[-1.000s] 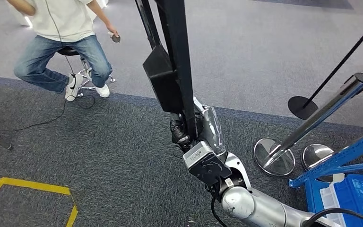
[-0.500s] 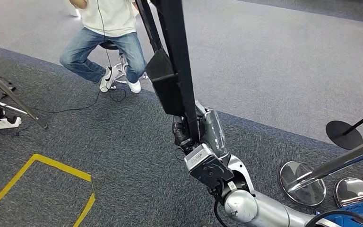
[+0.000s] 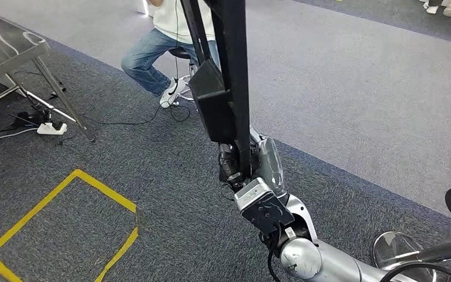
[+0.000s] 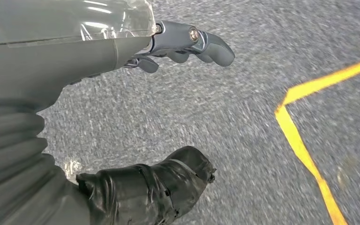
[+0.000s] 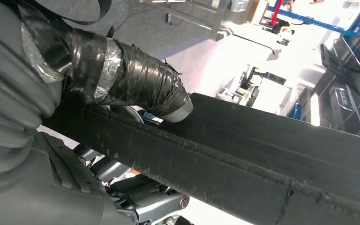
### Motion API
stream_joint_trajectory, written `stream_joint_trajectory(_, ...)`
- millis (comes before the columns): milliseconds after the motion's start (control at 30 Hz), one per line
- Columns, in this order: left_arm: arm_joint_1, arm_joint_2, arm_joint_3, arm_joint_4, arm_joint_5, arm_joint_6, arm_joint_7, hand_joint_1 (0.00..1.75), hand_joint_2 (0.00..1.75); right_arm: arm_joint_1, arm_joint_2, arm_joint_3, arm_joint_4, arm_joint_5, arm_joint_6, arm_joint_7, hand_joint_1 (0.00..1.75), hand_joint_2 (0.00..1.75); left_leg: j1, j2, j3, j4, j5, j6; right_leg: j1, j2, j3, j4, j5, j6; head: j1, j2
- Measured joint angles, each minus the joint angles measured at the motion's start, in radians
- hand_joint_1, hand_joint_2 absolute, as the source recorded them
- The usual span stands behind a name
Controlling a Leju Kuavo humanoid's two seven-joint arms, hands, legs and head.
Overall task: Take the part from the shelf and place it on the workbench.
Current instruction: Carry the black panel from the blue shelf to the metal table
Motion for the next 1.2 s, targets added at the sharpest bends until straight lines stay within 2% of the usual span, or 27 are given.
stream_joint_trajectory(67,0.002,0.0,0.0,0.0,0.002,0.0,-0.001,0.0,1.75,0.002,-0.001,-0.005,-0.003,-0.002,-0.003,-0.002,1.75,1.75,0.005,-0.021,0.014,-0.011,0.0,0.013,-0.002,0.041,-0.02,0.055,-0.035,0.006,0.002,0.0)
stream_joint_trajectory(133,-0.001,0.0,0.0,0.0,0.003,0.0,-0.003,0.0,1.75,0.006,-0.003,-0.009,-0.005,-0.002,-0.004,-0.003,1.75,1.75,0.006,-0.041,0.019,-0.015,-0.002,0.024,0.001,0.088,-0.092,0.187,-0.091,0.003,0.004,0.0)
stream_joint_trajectory(167,-0.002,0.0,0.0,0.0,0.003,0.0,-0.004,0.0,1.75,0.009,-0.004,-0.01,-0.005,-0.003,-0.004,-0.004,1.75,1.75,0.005,-0.054,0.019,-0.014,-0.004,0.027,0.003,0.097,-0.132,0.249,-0.108,0.002,0.004,0.0)
stream_joint_trajectory(200,-0.003,0.0,0.0,0.0,0.003,0.0,-0.004,0.0,1.75,0.012,-0.004,-0.011,-0.005,-0.004,-0.004,-0.004,1.75,1.75,0.004,-0.067,0.02,-0.013,-0.005,0.028,0.004,0.102,-0.161,0.284,-0.108,0.001,0.004,0.0)
stream_joint_trajectory(233,-0.003,0.0,-0.001,0.0,0.003,0.0,-0.005,0.0,1.75,0.014,-0.005,-0.011,-0.005,-0.005,-0.004,-0.004,1.75,1.75,0.004,-0.081,0.022,-0.01,-0.008,0.028,0.004,0.104,-0.17,0.28,-0.085,0.0,0.004,0.0)
stream_joint_trajectory(267,-0.003,0.0,-0.001,0.0,0.003,0.0,-0.006,0.0,1.75,0.015,-0.005,-0.012,-0.005,-0.006,-0.004,-0.004,1.75,1.75,0.004,-0.095,0.025,-0.007,-0.011,0.027,0.004,0.108,-0.162,0.24,-0.046,-0.002,0.004,0.0)
stream_joint_trajectory(300,-0.003,0.0,-0.001,0.0,0.003,0.0,-0.007,0.0,1.75,0.016,-0.005,-0.012,-0.005,-0.006,-0.004,-0.004,1.75,1.75,0.004,-0.108,0.026,-0.002,-0.016,0.025,0.002,0.12,-0.14,0.176,-0.001,-0.003,0.004,0.0)
stream_joint_trajectory(333,-0.003,0.0,-0.001,0.0,0.003,0.0,-0.008,0.0,1.75,0.015,-0.005,-0.013,-0.005,-0.006,-0.005,-0.004,1.75,1.75,0.003,-0.121,0.026,0.004,-0.021,0.021,-0.001,0.143,-0.118,0.113,0.03,-0.006,0.004,0.0)
stream_joint_trajectory(400,-0.004,0.0,-0.001,0.0,0.003,0.0,-0.011,0.0,1.75,0.016,-0.006,-0.015,-0.006,-0.006,-0.005,-0.004,1.75,1.75,0.003,-0.145,0.02,0.012,-0.026,0.012,-0.004,0.18,-0.088,0.04,0.052,-0.01,0.004,0.0)
stream_joint_trajectory(433,-0.004,0.0,-0.001,0.0,0.002,0.0,-0.011,0.0,1.75,0.017,-0.006,-0.015,-0.007,-0.006,-0.006,-0.004,1.75,1.75,0.003,-0.156,0.016,0.013,-0.026,0.006,-0.003,0.186,-0.084,0.033,0.047,-0.014,0.004,0.0)
stream_joint_trajectory(467,-0.003,0.0,-0.001,0.0,0.002,0.0,-0.012,0.0,1.75,0.018,-0.007,-0.016,-0.008,-0.006,-0.006,-0.003,1.75,1.75,0.005,-0.168,0.013,0.011,-0.025,0.0,-0.003,0.175,-0.081,0.03,0.048,-0.019,0.004,0.0)
stream_joint_trajectory(500,0.0,0.0,-0.001,0.0,0.002,0.0,-0.012,0.0,1.75,0.017,-0.007,-0.017,-0.008,-0.006,-0.005,-0.002,1.75,1.75,0.006,-0.166,0.011,0.011,-0.025,-0.005,-0.005,0.163,-0.077,0.026,0.049,-0.025,0.004,0.0)
stream_joint_trajectory(533,0.001,0.0,-0.001,0.0,0.002,0.0,-0.013,0.0,1.75,0.017,-0.007,-0.017,-0.008,-0.005,-0.004,0.0,1.75,1.75,0.005,-0.149,0.006,0.021,-0.031,-0.01,-0.007,0.151,-0.071,0.021,0.049,-0.031,0.002,0.0)
stream_joint_trajectory(567,0.001,0.0,-0.001,0.0,0.002,-0.001,-0.014,0.0,1.75,0.016,-0.007,-0.017,-0.008,-0.004,-0.002,0.003,1.75,1.75,0.004,-0.122,-0.007,0.05,-0.046,-0.016,-0.01,0.138,-0.065,0.017,0.049,-0.037,0.001,0.0)
stream_joint_trajectory(633,-0.003,0.0,-0.002,0.0,0.001,-0.001,-0.016,0.0,1.75,0.017,-0.008,-0.018,-0.008,0.001,0.002,0.007,1.75,1.75,0.005,-0.062,-0.065,0.163,-0.095,-0.026,-0.008,0.111,-0.054,0.013,0.044,-0.046,-0.002,0.0)
stream_joint_trajectory(700,-0.004,0.0,-0.002,0.0,-0.001,0.0,-0.02,0.0,1.75,0.018,-0.009,-0.019,-0.008,0.003,0.004,0.009,1.75,1.75,0.009,-0.043,-0.126,0.267,-0.123,-0.031,-0.006,0.083,-0.049,0.014,0.038,-0.049,-0.002,0.0)
stream_joint_trajectory(733,-0.003,0.0,-0.002,0.0,-0.002,0.0,-0.021,0.0,1.75,0.018,-0.009,-0.019,-0.008,0.003,0.004,0.009,1.75,1.75,0.011,-0.04,-0.134,0.273,-0.111,-0.032,-0.006,0.071,-0.046,0.014,0.035,-0.048,-0.002,0.0)
stream_joint_trajectory(767,-0.002,0.0,-0.002,0.0,-0.003,0.0,-0.021,0.0,1.75,0.018,-0.009,-0.019,-0.008,0.003,0.005,0.01,1.75,1.75,0.012,-0.036,-0.12,0.239,-0.083,-0.031,-0.006,0.058,-0.041,0.014,0.03,-0.047,-0.002,0.0)
stream_joint_trajectory(800,-0.002,0.001,-0.002,0.0,-0.003,0.0,-0.022,0.0,1.75,0.018,-0.009,-0.019,-0.008,0.004,0.005,0.01,1.75,1.75,0.012,-0.027,-0.089,0.176,-0.046,-0.029,-0.006,0.047,-0.035,0.014,0.026,-0.044,-0.002,0.0)
stream_joint_trajectory(867,-0.003,0.002,-0.002,0.0,-0.003,0.0,-0.023,0.0,1.75,0.017,-0.009,-0.019,-0.008,0.005,0.005,0.012,1.75,1.75,0.004,0.005,-0.025,0.052,-0.004,-0.019,-0.002,0.026,-0.024,0.013,0.016,-0.036,-0.001,0.0)
stream_joint_trajectory(933,-0.004,0.002,-0.002,0.0,-0.003,-0.001,-0.024,0.0,1.75,0.016,-0.01,-0.02,-0.008,0.007,0.006,0.017,1.75,1.75,-0.005,0.017,-0.005,0.01,-0.004,-0.008,0.003,0.009,-0.017,0.01,0.01,-0.025,-0.001,0.0)
stream_joint_trajectory(967,-0.003,0.003,-0.002,0.0,-0.002,-0.002,-0.024,0.0,1.75,0.015,-0.01,-0.021,-0.008,0.008,0.006,0.021,1.75,1.75,-0.007,0.007,-0.005,0.008,-0.004,-0.003,0.005,0.001,-0.014,0.007,0.008,-0.019,-0.001,0.0)
stream_joint_trajectory(1000,-0.002,0.003,-0.002,0.0,-0.002,-0.003,-0.025,0.0,1.75,0.015,-0.011,-0.021,-0.008,0.008,0.006,0.024,1.75,1.75,-0.003,-0.004,-0.003,0.004,-0.003,0.002,0.004,-0.002,-0.012,0.005,0.006,-0.013,0.0,0.0)
stream_joint_trajectory(1033,0.0,0.002,-0.002,0.0,-0.001,-0.006,-0.025,0.0,1.75,0.015,-0.012,-0.022,-0.008,0.009,0.006,0.026,1.75,1.75,-0.001,-0.014,0.001,-0.002,-0.002,0.007,0.003,0.009,-0.011,0.011,-0.002,-0.008,0.0,0.0)
stream_joint_trajectory(1100,0.001,0.002,-0.002,0.0,0.0,-0.01,-0.027,0.0,1.75,0.014,-0.015,-0.025,-0.009,0.009,0.004,0.029,1.75,1.75,0.006,-0.03,0.012,-0.013,0.001,0.017,0.0,0.055,-0.035,0.068,-0.037,-0.001,0.002,0.0)
stream_joint_trajectory(1133,-0.001,0.002,-0.002,0.0,0.001,-0.011,-0.027,0.0,1.75,0.015,-0.015,-0.027,-0.008,0.009,0.003,0.03,1.75,1.75,0.004,-0.036,0.014,-0.014,0.0,0.021,0.001,0.081,-0.065,0.129,-0.065,-0.001,0.002,0.0)
stream_joint_trajectory(1200,-0.003,0.001,-0.002,0.0,0.003,-0.013,-0.027,0.0,1.75,0.018,-0.016,-0.029,-0.008,0.005,0.002,0.038,1.75,1.75,0.002,-0.048,0.014,-0.012,-0.003,0.028,0.004,0.102,-0.141,0.255,-0.107,-0.002,0.003,0.0)
